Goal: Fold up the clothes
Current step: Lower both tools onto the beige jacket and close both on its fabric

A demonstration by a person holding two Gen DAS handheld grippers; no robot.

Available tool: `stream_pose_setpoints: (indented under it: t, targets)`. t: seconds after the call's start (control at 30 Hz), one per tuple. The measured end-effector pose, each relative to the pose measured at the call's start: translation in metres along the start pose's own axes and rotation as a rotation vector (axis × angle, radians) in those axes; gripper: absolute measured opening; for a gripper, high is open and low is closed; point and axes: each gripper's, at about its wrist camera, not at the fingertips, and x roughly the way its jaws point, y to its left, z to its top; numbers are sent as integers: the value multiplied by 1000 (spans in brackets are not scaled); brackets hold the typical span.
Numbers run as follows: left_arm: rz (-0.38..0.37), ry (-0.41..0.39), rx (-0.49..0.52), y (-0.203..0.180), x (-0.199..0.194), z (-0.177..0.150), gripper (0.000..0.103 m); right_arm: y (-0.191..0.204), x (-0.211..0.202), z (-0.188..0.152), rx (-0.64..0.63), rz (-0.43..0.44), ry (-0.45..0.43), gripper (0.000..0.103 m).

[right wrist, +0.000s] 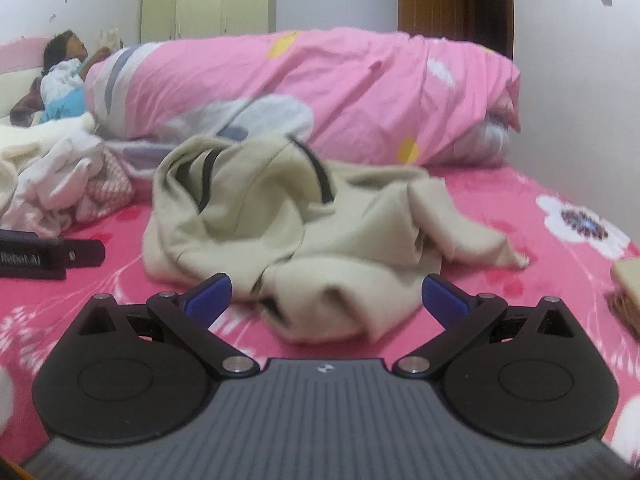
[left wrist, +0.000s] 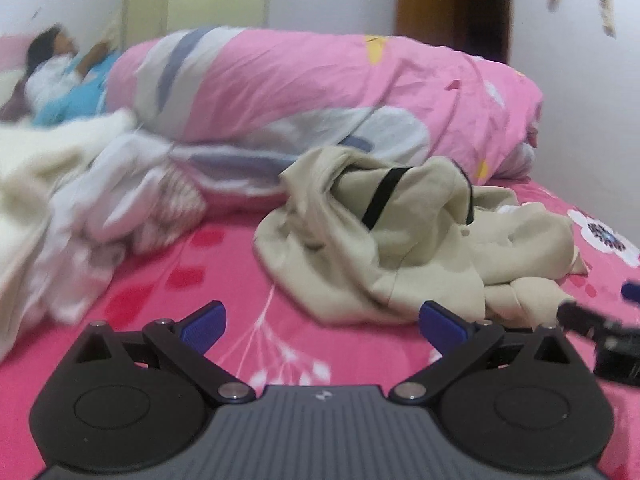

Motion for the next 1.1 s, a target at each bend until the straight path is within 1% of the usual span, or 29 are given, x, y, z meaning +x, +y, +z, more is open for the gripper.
stream_pose_setpoints:
  t: [0.13,0.2,0.33,0.43,0.47,0.5,0.57,0.6,0.63,0.67,0.7,0.73,0.77,0.8,0.83,0.87,0.9,0.93,1.0,1.1]
  targets:
    - [-23,-28,78,-16,30,7,103,-17,18,13,-2,-7,-50,102]
    - [-30,-25,106,-23,46,10,103,-25,32,20,-6,-12,-62,102]
    - [-30,1,143,-33,80,12,99,-40,65,28,10,-22,-44,102]
    - [-16,36,171,-39,104,12,89,-47,92,30,27,-23,-3,101]
    - [-12,45,176,-40,111,12,83,-48,101,30,30,-18,12,101]
    - [-9,53,179,-41,117,12,75,-49,109,31,29,-15,26,100]
    - [-6,61,174,-42,126,12,69,-47,122,30,20,-14,46,94]
    - [-7,57,163,-42,129,13,65,-46,126,30,17,-19,55,87]
    - [1,58,158,-42,131,13,60,-46,128,30,15,-23,64,77]
    - [12,61,155,-42,133,14,51,-46,129,30,14,-26,70,71]
    - [23,64,152,-43,135,14,43,-46,130,30,14,-29,76,63]
    - [32,63,146,-42,135,15,40,-46,130,30,13,-33,81,55]
    - [41,61,139,-42,135,16,33,-48,129,30,15,-31,84,50]
    - [43,58,128,-41,134,17,26,-49,126,29,19,-25,85,41]
    - [44,56,115,-39,132,18,24,-51,123,29,23,-20,86,33]
    - [44,54,106,-38,130,19,20,-52,120,30,23,-14,85,29]
    - [44,53,98,-37,128,21,17,-53,117,30,19,-8,84,21]
    - [47,50,93,-36,126,21,16,-53,115,30,15,-1,84,15]
    - [48,37,89,-35,119,23,12,-55,105,32,21,16,71,13]
    - [43,15,85,-33,103,24,10,-57,89,36,35,42,47,8]
